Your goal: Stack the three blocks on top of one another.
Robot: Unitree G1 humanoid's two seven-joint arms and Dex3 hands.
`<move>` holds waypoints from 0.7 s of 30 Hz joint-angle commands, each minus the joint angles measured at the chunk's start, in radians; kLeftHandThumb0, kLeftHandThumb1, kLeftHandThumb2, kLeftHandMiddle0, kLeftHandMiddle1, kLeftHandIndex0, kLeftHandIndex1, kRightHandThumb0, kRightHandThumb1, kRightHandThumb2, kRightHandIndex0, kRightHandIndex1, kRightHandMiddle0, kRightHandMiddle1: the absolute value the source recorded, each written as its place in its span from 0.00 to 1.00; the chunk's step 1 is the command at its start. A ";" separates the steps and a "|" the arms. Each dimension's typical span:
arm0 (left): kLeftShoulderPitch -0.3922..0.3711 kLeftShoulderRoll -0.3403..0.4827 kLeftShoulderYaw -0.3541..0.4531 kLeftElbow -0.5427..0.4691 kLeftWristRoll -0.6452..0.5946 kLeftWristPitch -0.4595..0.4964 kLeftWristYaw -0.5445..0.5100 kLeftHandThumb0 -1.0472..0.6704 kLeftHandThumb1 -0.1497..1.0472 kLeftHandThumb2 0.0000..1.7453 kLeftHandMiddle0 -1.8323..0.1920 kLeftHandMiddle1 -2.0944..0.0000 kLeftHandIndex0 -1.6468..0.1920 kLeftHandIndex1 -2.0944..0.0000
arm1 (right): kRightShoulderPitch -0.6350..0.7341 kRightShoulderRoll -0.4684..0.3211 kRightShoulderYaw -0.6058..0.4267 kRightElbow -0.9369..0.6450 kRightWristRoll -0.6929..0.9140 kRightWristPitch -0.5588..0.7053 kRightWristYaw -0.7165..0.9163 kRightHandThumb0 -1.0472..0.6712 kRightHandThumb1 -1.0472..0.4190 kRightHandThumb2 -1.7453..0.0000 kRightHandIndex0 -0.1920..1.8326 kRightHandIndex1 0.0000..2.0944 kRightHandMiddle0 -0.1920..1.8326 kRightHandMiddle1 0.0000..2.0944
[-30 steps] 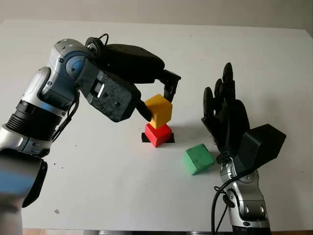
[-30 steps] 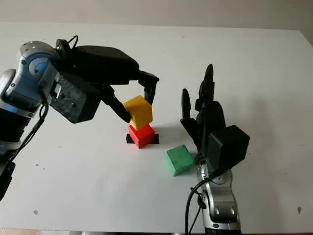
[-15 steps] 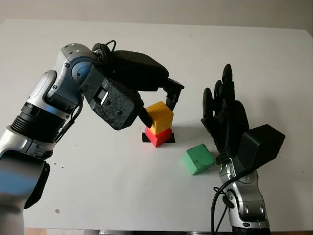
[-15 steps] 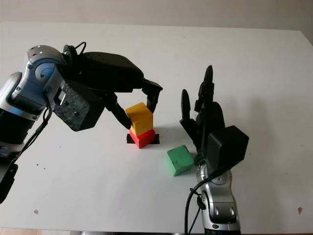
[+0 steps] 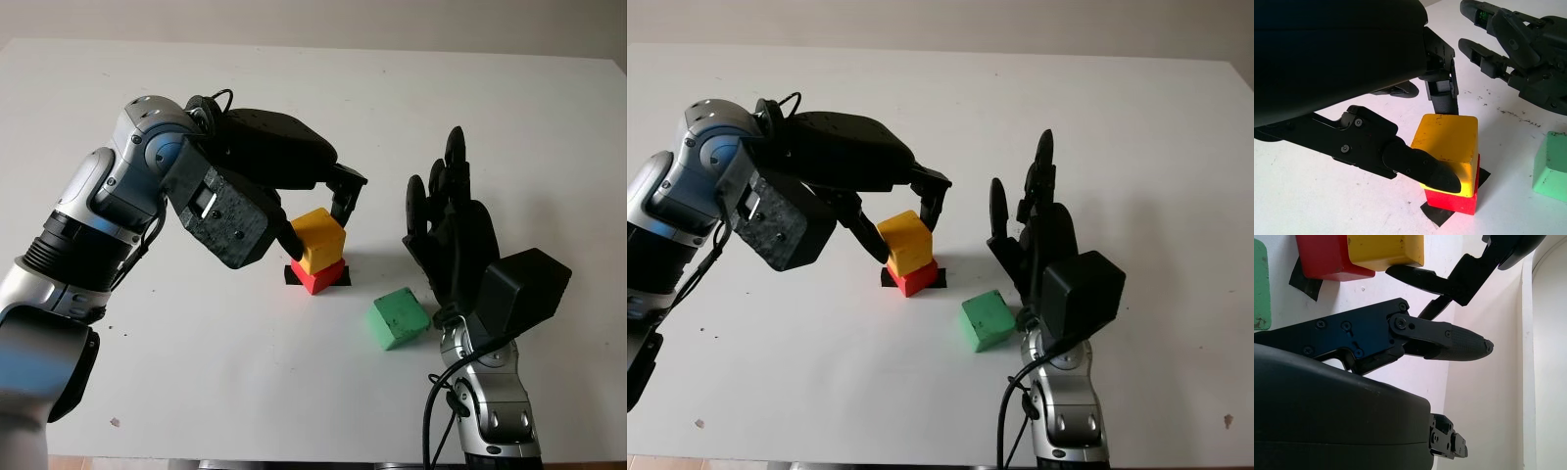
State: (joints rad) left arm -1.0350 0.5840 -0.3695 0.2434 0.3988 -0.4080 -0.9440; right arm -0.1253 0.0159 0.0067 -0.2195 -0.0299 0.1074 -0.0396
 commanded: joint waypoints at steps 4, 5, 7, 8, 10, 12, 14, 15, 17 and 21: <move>0.006 0.001 -0.003 0.005 0.004 -0.014 0.018 0.33 1.00 0.06 0.74 0.98 0.76 0.33 | 0.004 0.005 -0.002 -0.011 0.012 -0.003 0.001 0.19 0.00 0.67 0.00 0.00 0.00 0.00; 0.006 0.001 -0.005 0.006 0.005 -0.013 0.017 0.33 1.00 0.06 0.74 0.98 0.77 0.33 | 0.003 0.005 -0.002 -0.012 0.012 0.000 -0.001 0.18 0.00 0.67 0.00 0.00 0.00 0.00; 0.006 0.001 -0.006 0.005 0.006 -0.008 0.015 0.33 1.00 0.07 0.75 0.98 0.77 0.32 | 0.003 0.006 -0.002 -0.010 0.014 -0.003 -0.001 0.18 0.00 0.67 0.00 0.00 0.00 0.00; 0.006 0.000 -0.007 0.005 0.006 -0.006 0.013 0.33 1.00 0.07 0.75 0.98 0.78 0.33 | 0.003 0.007 -0.002 -0.008 0.014 -0.007 -0.002 0.19 0.00 0.67 0.00 0.00 0.00 0.00; 0.005 0.001 -0.009 0.001 0.009 -0.001 0.007 0.33 1.00 0.08 0.75 0.98 0.78 0.33 | 0.003 0.004 -0.001 -0.006 0.011 -0.010 -0.002 0.19 0.00 0.67 0.00 0.00 0.00 0.00; 0.005 0.002 -0.010 -0.005 0.010 0.004 0.004 0.32 1.00 0.08 0.75 0.98 0.78 0.34 | 0.004 0.003 0.000 -0.006 0.007 -0.011 -0.003 0.19 0.00 0.67 0.00 0.00 0.00 0.00; 0.008 0.001 -0.008 -0.007 0.007 0.009 0.004 0.32 1.00 0.08 0.75 0.98 0.78 0.35 | 0.005 0.005 0.001 -0.011 0.006 -0.005 -0.005 0.19 0.00 0.67 0.00 0.00 0.00 0.00; 0.009 0.001 -0.008 -0.009 0.008 0.011 0.004 0.32 1.00 0.08 0.76 0.98 0.78 0.35 | 0.005 0.007 0.000 -0.010 0.008 -0.006 -0.005 0.18 0.00 0.67 0.00 0.00 0.00 0.00; 0.009 0.001 -0.010 -0.011 0.009 0.013 0.002 0.32 1.00 0.08 0.76 0.98 0.78 0.35 | 0.005 0.009 0.000 -0.009 0.012 -0.010 -0.006 0.19 0.00 0.67 0.00 0.00 0.00 0.01; 0.011 -0.001 -0.011 -0.010 0.009 0.005 0.007 0.32 1.00 0.08 0.76 0.98 0.77 0.37 | 0.005 0.009 -0.002 -0.006 0.015 -0.017 -0.002 0.19 0.00 0.67 0.00 0.00 0.00 0.01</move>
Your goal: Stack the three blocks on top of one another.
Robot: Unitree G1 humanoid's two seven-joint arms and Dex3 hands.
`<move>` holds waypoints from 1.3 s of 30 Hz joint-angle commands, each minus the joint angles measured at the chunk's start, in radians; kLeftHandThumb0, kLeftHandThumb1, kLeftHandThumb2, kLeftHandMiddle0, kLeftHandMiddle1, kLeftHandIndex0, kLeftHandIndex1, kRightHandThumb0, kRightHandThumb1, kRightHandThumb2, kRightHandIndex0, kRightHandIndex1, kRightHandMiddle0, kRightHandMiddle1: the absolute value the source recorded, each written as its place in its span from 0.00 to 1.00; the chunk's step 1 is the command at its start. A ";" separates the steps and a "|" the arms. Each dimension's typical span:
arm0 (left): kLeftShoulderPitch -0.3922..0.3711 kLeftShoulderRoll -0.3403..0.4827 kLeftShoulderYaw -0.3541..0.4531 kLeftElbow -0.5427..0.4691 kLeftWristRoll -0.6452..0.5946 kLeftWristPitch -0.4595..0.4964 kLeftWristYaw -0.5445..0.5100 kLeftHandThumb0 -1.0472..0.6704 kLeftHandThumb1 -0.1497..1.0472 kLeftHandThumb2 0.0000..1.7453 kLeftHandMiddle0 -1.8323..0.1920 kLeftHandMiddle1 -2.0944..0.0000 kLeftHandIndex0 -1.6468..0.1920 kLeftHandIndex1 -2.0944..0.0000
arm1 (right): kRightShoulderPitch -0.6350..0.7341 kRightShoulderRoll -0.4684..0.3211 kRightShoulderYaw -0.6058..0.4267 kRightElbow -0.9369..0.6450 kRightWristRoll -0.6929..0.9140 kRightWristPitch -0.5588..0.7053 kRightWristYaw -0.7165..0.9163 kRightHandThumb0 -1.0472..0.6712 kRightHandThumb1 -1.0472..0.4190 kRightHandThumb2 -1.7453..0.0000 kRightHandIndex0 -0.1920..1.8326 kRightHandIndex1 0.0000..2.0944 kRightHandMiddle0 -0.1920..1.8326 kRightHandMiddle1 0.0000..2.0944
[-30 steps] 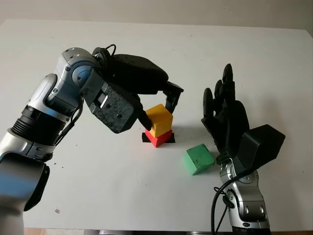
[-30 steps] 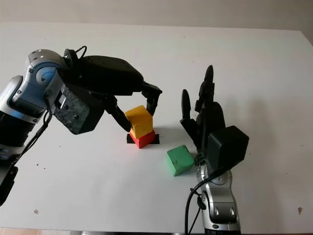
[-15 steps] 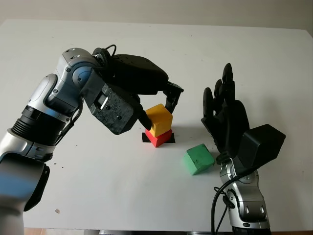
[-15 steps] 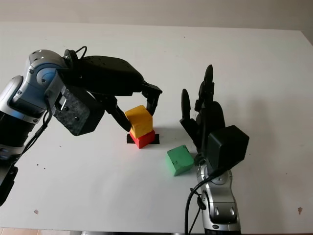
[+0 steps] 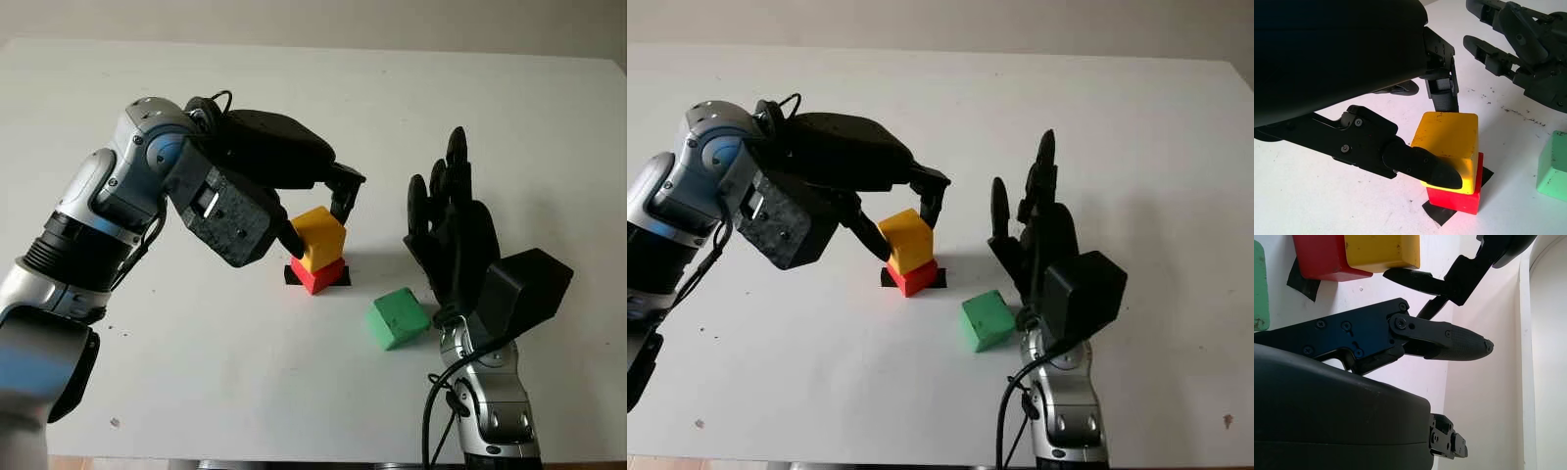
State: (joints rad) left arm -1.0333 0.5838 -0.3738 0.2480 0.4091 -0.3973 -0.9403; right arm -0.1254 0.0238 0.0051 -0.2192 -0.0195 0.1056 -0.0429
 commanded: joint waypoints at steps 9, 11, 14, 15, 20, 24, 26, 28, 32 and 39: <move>0.020 -0.006 -0.002 -0.022 -0.014 0.012 -0.003 0.32 1.00 0.08 0.76 0.98 0.78 0.35 | 0.004 0.000 -0.001 -0.011 0.002 -0.005 0.003 0.19 0.00 0.67 0.00 0.00 0.00 0.00; 0.022 -0.006 -0.004 -0.026 -0.017 0.017 -0.005 0.32 1.00 0.08 0.77 0.98 0.79 0.34 | 0.004 -0.004 0.000 -0.010 -0.001 -0.004 0.004 0.19 0.00 0.67 0.00 0.00 0.00 0.00; 0.023 -0.005 -0.007 -0.034 -0.014 0.027 -0.010 0.30 1.00 0.08 0.79 0.99 0.80 0.34 | 0.004 -0.001 -0.001 -0.009 0.001 -0.008 0.004 0.19 0.00 0.67 0.00 0.00 0.00 0.00; 0.023 -0.005 -0.007 -0.037 -0.017 0.037 -0.017 0.28 1.00 0.06 0.81 0.99 0.82 0.36 | 0.004 0.000 -0.001 -0.008 0.002 -0.012 0.004 0.19 0.00 0.67 0.00 0.00 0.00 0.00; 0.027 -0.004 -0.007 -0.040 -0.033 0.039 -0.032 0.21 0.99 0.03 0.92 0.98 0.84 0.79 | 0.004 0.000 -0.002 -0.008 0.004 -0.007 0.004 0.18 0.00 0.68 0.00 0.00 0.00 0.01; 0.026 -0.001 -0.009 -0.049 -0.035 0.056 -0.048 0.19 0.98 0.03 0.98 0.99 0.87 0.94 | 0.003 0.001 -0.002 -0.007 0.005 -0.006 0.003 0.18 0.00 0.68 0.00 0.00 0.00 0.01; 0.026 0.001 -0.010 -0.048 -0.033 0.046 -0.049 0.18 0.98 0.03 0.99 0.99 0.88 0.95 | 0.003 0.002 -0.003 -0.007 0.007 -0.008 0.004 0.18 0.00 0.68 0.00 0.00 0.00 0.00; 0.028 0.005 -0.010 -0.049 -0.031 0.035 -0.047 0.17 0.98 0.03 1.00 0.99 0.90 0.96 | 0.004 0.003 -0.003 -0.005 0.007 -0.015 0.002 0.18 0.00 0.68 0.00 0.00 0.00 0.01; 0.032 0.017 -0.003 -0.057 -0.039 0.042 -0.065 0.17 0.96 0.03 1.00 1.00 0.92 0.98 | 0.006 0.003 -0.001 0.000 0.005 -0.027 0.002 0.18 0.00 0.68 0.00 0.00 0.00 0.01; 0.055 0.064 0.052 -0.084 -0.094 0.115 -0.085 0.17 0.90 0.02 1.00 1.00 0.97 0.99 | 0.008 -0.001 -0.001 -0.007 0.001 -0.016 0.003 0.18 0.00 0.68 0.00 0.00 0.00 0.01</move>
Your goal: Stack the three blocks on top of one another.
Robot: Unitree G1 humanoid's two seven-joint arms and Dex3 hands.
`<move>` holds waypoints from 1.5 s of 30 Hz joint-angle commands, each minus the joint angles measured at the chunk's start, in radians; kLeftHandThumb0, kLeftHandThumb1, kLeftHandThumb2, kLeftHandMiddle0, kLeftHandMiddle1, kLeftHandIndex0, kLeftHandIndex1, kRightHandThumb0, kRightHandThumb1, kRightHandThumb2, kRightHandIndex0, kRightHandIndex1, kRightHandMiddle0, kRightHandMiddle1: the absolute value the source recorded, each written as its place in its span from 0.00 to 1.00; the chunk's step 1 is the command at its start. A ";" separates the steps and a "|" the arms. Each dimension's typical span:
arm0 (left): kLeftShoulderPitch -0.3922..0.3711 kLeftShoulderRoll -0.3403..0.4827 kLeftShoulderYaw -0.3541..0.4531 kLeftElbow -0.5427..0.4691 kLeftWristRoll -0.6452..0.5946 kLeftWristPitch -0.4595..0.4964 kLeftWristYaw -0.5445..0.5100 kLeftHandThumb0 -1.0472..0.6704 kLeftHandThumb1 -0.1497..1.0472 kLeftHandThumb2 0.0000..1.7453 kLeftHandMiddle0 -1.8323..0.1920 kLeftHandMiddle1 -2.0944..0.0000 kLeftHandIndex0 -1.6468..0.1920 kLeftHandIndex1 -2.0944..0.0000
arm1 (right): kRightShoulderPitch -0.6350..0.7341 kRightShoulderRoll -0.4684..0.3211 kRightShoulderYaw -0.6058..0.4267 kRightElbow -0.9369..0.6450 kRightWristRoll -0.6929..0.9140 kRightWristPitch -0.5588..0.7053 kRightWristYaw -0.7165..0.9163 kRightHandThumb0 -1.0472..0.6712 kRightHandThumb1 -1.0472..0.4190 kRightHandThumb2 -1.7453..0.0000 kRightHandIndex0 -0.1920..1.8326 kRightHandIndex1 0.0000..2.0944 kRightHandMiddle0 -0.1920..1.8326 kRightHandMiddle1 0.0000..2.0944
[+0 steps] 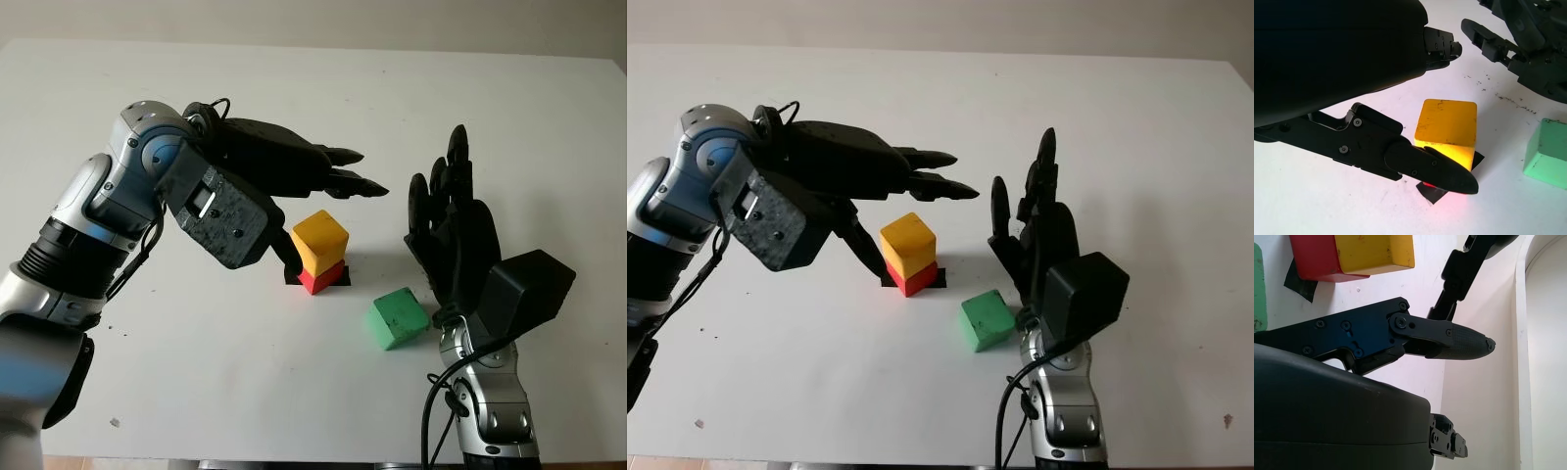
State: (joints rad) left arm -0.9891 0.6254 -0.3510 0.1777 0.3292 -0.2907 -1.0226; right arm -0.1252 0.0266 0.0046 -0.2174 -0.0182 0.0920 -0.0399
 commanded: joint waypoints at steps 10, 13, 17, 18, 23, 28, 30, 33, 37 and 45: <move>0.213 0.050 0.403 -0.042 -0.282 0.242 0.224 0.06 1.00 0.36 1.00 1.00 1.00 1.00 | -0.001 -0.112 -0.033 -0.052 -0.019 -0.022 0.081 0.20 0.00 0.70 0.00 0.00 0.01 0.02; 0.357 -0.033 0.530 -0.132 -0.378 0.297 0.390 0.09 1.00 0.36 1.00 1.00 1.00 1.00 | -0.018 -0.203 -0.077 -0.079 0.006 -0.014 0.159 0.20 0.00 0.75 0.00 0.01 0.02 0.03; 0.508 -0.133 0.617 -0.221 -0.480 0.291 0.534 0.16 1.00 0.38 1.00 1.00 1.00 1.00 | -0.034 -0.318 -0.141 -0.131 0.062 0.034 0.265 0.20 0.00 0.89 0.00 0.01 0.02 0.03; 0.543 -0.161 0.637 -0.236 -0.517 0.299 0.557 0.17 1.00 0.37 1.00 1.00 1.00 1.00 | -0.032 -0.359 -0.156 -0.154 0.056 0.044 0.289 0.20 0.01 0.92 0.01 0.01 0.03 0.03; 0.696 -0.248 0.665 -0.291 -0.605 0.357 0.645 0.16 1.00 0.33 1.00 0.99 0.99 0.99 | -0.016 -0.543 -0.198 -0.245 -0.047 0.075 0.372 0.17 0.05 0.97 0.07 0.04 0.11 0.05; 0.816 -0.280 0.635 -0.335 -0.592 0.372 0.671 0.16 1.00 0.35 1.00 0.99 1.00 0.99 | 0.024 -0.670 -0.219 -0.324 -0.152 0.079 0.437 0.21 0.11 0.98 0.09 0.04 0.17 0.05; 0.858 -0.310 0.622 -0.348 -0.583 0.356 0.694 0.16 1.00 0.37 1.00 1.00 1.00 0.99 | 0.044 -0.736 -0.218 -0.363 -0.213 0.095 0.488 0.23 0.15 0.98 0.09 0.03 0.19 0.05; 0.910 -0.356 0.608 -0.369 -0.582 0.326 0.728 0.15 1.00 0.36 1.00 1.00 1.00 0.99 | 0.056 -0.818 -0.225 -0.390 -0.243 0.108 0.579 0.26 0.17 0.98 0.08 0.03 0.21 0.04; 0.970 -0.399 0.585 -0.408 -0.569 0.293 0.759 0.14 1.00 0.36 1.00 1.00 1.00 1.00 | 0.078 -0.889 -0.235 -0.379 -0.252 0.045 0.656 0.24 0.17 0.97 0.08 0.03 0.22 0.04; 1.013 -0.464 0.547 -0.438 -0.561 0.251 0.808 0.11 1.00 0.35 1.00 1.00 1.00 1.00 | 0.099 -0.916 -0.188 -0.398 -0.311 0.031 0.715 0.25 0.20 0.97 0.08 0.03 0.24 0.03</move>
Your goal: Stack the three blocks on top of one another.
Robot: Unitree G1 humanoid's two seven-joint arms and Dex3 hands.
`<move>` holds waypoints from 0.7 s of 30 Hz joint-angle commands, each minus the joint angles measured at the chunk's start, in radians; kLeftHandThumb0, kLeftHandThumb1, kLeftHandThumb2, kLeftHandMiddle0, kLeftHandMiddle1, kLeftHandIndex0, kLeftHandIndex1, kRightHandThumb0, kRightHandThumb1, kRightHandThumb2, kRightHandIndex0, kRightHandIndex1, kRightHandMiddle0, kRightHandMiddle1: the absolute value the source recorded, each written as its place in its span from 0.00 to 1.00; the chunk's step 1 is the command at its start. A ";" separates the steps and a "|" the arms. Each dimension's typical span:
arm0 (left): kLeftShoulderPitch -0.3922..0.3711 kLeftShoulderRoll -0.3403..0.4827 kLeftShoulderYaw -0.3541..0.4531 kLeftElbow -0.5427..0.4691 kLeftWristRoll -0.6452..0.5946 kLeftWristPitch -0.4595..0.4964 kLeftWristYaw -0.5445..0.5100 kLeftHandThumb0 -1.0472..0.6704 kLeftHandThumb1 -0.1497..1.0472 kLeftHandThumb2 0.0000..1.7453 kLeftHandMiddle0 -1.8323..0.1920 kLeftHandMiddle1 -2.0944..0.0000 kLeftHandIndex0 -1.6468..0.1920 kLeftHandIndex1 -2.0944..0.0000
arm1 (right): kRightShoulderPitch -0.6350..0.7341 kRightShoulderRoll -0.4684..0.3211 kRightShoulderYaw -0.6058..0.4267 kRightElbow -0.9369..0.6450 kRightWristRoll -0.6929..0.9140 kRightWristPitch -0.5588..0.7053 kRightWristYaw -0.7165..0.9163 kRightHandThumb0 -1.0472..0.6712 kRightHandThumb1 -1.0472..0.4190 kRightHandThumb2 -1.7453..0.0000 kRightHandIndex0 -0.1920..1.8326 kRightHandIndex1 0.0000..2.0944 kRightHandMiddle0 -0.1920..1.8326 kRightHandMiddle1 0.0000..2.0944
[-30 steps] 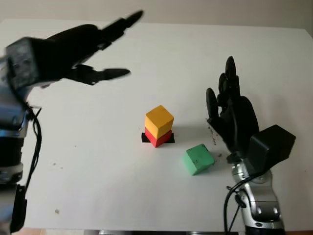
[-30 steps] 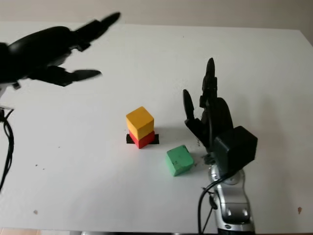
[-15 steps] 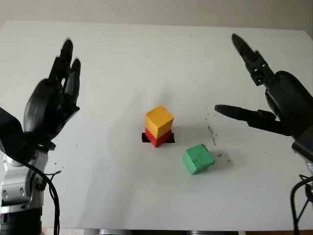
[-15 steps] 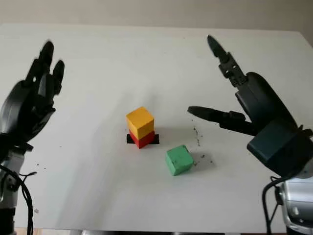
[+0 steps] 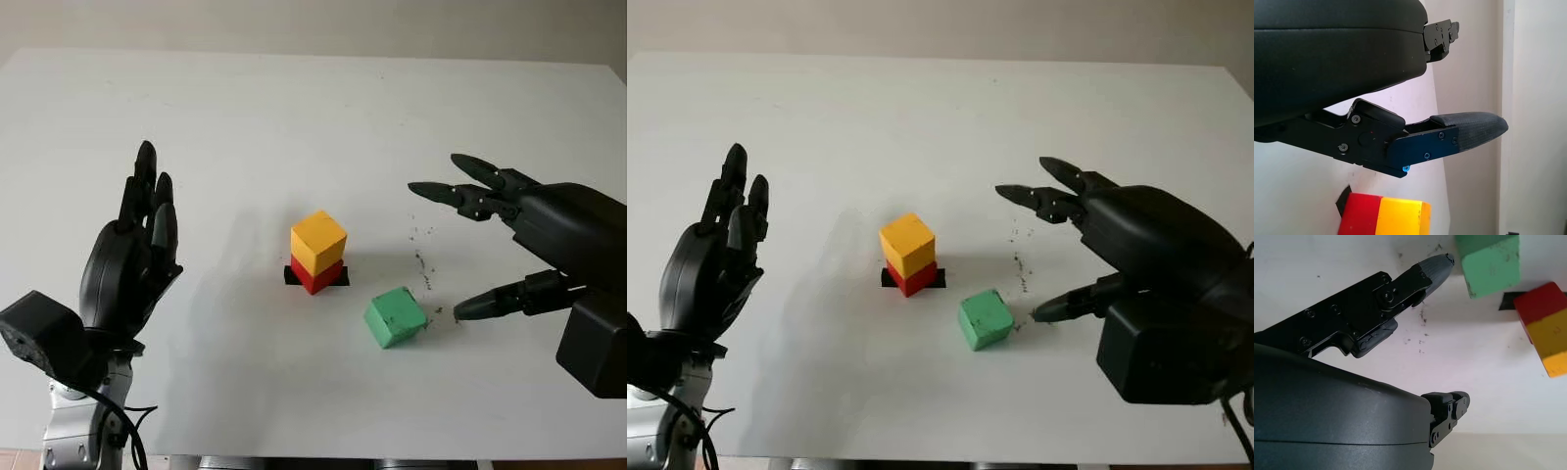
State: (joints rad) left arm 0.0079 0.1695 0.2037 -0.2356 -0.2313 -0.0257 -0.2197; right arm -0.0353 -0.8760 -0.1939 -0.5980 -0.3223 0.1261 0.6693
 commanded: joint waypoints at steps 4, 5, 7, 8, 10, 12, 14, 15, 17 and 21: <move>0.014 -0.017 -0.018 -0.033 0.011 -0.019 0.017 0.12 1.00 0.36 1.00 1.00 1.00 1.00 | 0.006 -0.004 0.049 -0.004 -0.035 -0.026 0.009 0.25 0.20 0.97 0.08 0.03 0.24 0.03; 0.011 -0.020 -0.019 -0.034 0.009 -0.017 0.020 0.12 1.00 0.36 1.00 1.00 1.00 1.00 | 0.007 0.002 0.059 0.000 -0.041 -0.035 0.004 0.25 0.21 0.97 0.08 0.03 0.25 0.03; 0.008 -0.022 -0.019 -0.032 0.006 -0.015 0.024 0.11 1.00 0.35 1.00 1.00 1.00 1.00 | 0.009 0.010 0.069 0.005 -0.048 -0.049 -0.004 0.25 0.21 0.97 0.09 0.03 0.26 0.04; 0.006 -0.021 -0.019 -0.029 0.008 -0.015 0.026 0.11 1.00 0.35 1.00 1.00 1.00 1.00 | 0.011 0.015 0.074 0.009 -0.051 -0.058 -0.010 0.24 0.21 0.97 0.09 0.03 0.26 0.04; 0.005 -0.018 -0.022 -0.027 0.008 -0.009 0.026 0.11 1.00 0.35 1.00 1.00 1.00 1.00 | 0.011 0.028 0.090 0.018 -0.048 -0.072 -0.017 0.24 0.21 0.97 0.09 0.03 0.26 0.03; 0.005 -0.020 -0.024 -0.030 0.007 0.002 0.031 0.11 1.00 0.35 1.00 1.00 1.00 1.00 | 0.012 0.041 0.105 0.029 -0.045 -0.081 -0.021 0.25 0.21 0.97 0.08 0.03 0.26 0.03; 0.006 -0.018 -0.027 -0.039 0.009 0.015 0.036 0.11 1.00 0.34 1.00 1.00 1.00 1.00 | 0.014 0.051 0.120 0.040 -0.054 -0.094 -0.032 0.25 0.20 0.97 0.08 0.03 0.26 0.03; 0.006 -0.018 -0.028 -0.039 0.009 0.016 0.037 0.11 1.00 0.34 1.00 1.00 1.00 1.00 | 0.015 0.056 0.127 0.044 -0.057 -0.096 -0.035 0.24 0.19 0.96 0.08 0.03 0.27 0.03; 0.007 -0.016 -0.030 -0.040 0.011 0.016 0.038 0.12 1.00 0.34 1.00 1.00 1.00 1.00 | 0.017 0.068 0.143 0.052 -0.062 -0.104 -0.040 0.24 0.19 0.97 0.08 0.02 0.27 0.03; 0.011 -0.017 -0.036 -0.047 0.015 0.019 0.042 0.12 1.00 0.34 1.00 1.00 1.00 1.00 | 0.025 0.081 0.163 0.056 -0.071 -0.118 -0.047 0.25 0.19 0.97 0.08 0.03 0.28 0.04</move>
State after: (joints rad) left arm 0.0092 0.1524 0.1732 -0.2547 -0.2211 -0.0083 -0.1795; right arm -0.0205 -0.8018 -0.0363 -0.5440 -0.3890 0.0194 0.6302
